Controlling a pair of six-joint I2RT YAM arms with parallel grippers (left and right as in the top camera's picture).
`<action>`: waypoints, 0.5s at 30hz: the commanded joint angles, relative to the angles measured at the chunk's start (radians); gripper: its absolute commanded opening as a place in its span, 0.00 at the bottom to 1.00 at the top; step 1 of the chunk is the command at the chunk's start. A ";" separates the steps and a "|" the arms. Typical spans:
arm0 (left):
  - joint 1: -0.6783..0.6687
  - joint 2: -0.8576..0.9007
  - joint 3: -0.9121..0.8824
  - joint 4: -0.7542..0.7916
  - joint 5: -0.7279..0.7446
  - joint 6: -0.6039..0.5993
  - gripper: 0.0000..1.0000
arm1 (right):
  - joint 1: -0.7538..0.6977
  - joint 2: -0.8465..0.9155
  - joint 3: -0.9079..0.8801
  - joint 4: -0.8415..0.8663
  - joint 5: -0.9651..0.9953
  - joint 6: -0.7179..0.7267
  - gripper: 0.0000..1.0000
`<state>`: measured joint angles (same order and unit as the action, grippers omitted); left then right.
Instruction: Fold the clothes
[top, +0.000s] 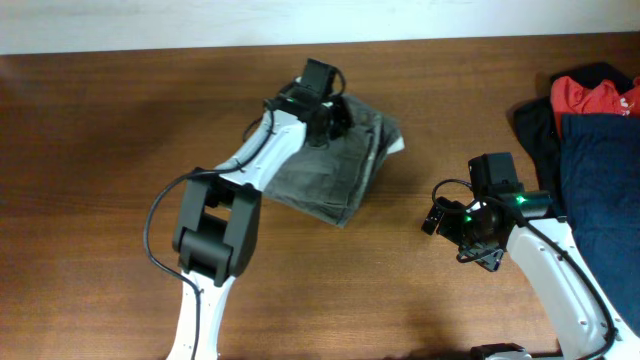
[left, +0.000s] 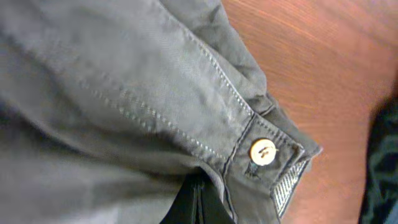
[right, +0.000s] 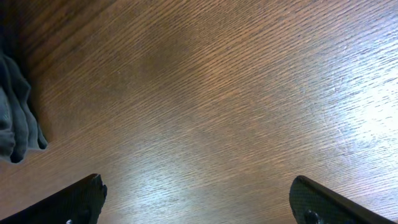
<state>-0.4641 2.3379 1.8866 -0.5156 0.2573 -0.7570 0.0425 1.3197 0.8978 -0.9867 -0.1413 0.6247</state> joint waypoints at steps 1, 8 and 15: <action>-0.034 0.053 0.000 0.017 0.013 -0.005 0.01 | -0.004 0.000 -0.003 0.001 -0.005 0.005 0.99; -0.036 0.032 0.035 -0.021 0.072 0.109 0.02 | -0.004 0.000 -0.003 0.001 -0.005 0.005 0.99; -0.035 -0.117 0.084 -0.105 0.069 0.216 0.24 | -0.004 0.000 -0.003 0.001 -0.005 0.005 0.99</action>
<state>-0.5018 2.3596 1.9228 -0.6029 0.3038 -0.6342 0.0425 1.3197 0.8978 -0.9863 -0.1413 0.6250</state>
